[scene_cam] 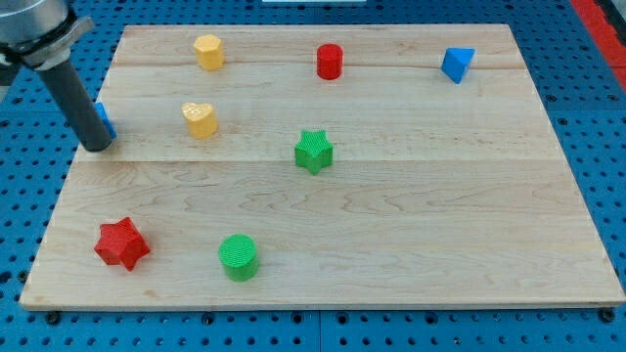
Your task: Place the blue cube to the bottom right of the yellow hexagon
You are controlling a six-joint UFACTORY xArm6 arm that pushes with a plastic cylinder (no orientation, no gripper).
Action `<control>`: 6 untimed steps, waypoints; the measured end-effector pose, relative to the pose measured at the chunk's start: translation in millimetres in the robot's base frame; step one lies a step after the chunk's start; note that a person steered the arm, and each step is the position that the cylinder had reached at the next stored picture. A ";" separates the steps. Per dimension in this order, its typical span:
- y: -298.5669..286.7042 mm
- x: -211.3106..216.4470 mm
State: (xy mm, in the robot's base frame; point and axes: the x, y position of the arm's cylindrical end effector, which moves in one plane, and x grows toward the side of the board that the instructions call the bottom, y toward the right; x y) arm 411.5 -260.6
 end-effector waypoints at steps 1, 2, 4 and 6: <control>-7.5 24.1; -44.2 -0.6; 88.0 -74.9; -27.4 -78.2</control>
State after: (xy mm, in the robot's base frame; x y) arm 333.3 -288.0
